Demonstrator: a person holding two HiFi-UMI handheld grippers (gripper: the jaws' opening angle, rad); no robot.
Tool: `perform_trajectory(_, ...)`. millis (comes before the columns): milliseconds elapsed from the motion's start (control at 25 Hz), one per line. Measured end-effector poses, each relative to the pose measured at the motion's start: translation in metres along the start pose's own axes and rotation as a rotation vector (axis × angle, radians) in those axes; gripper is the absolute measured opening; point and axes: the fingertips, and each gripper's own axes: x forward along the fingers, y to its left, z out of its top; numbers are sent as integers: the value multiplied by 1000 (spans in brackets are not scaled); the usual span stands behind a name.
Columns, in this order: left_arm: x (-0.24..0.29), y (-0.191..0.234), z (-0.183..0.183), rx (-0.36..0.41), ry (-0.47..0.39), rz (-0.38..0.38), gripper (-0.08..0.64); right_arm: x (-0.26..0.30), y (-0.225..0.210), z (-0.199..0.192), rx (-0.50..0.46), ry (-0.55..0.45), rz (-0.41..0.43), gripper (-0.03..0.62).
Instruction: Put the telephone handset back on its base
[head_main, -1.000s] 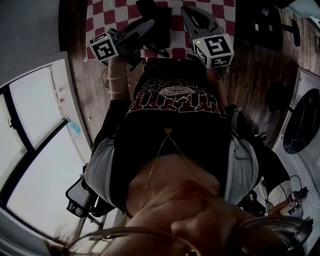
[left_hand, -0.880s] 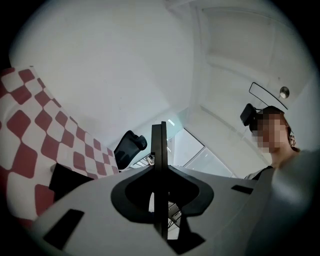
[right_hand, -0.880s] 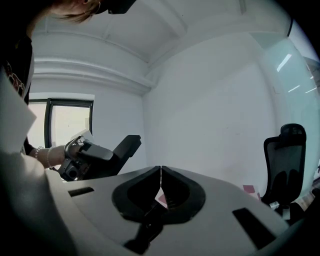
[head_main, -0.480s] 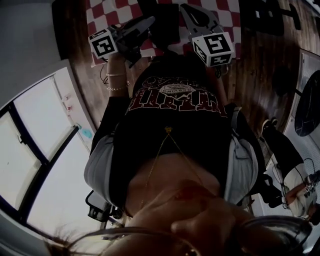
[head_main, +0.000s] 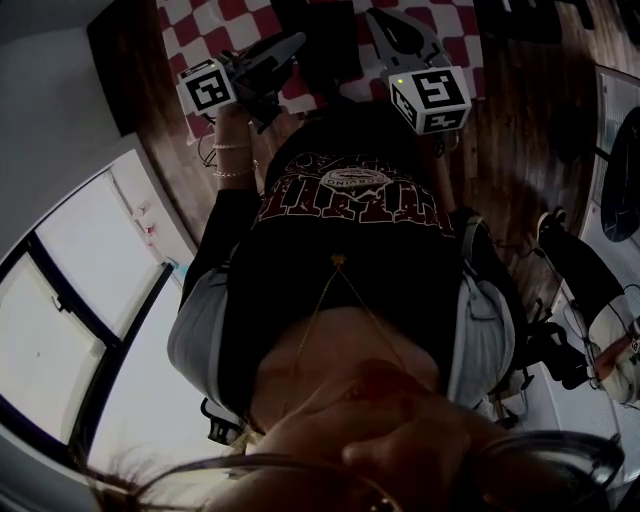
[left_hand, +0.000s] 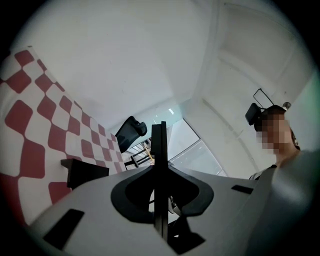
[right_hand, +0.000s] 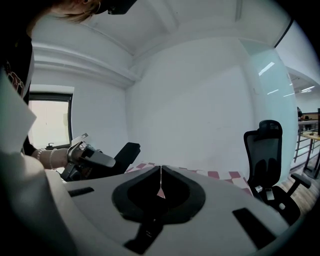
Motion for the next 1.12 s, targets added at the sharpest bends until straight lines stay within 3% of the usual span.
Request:
perform_trajectory(440, -2, 36, -9, -73, 30, 5, 80, -3, -5, -14, 29, 34, -62, 20)
perform_trajectory(1120, -2, 71, -21, -88, 85, 58, 80, -10, -13, -32, 65, 73, -119, 20)
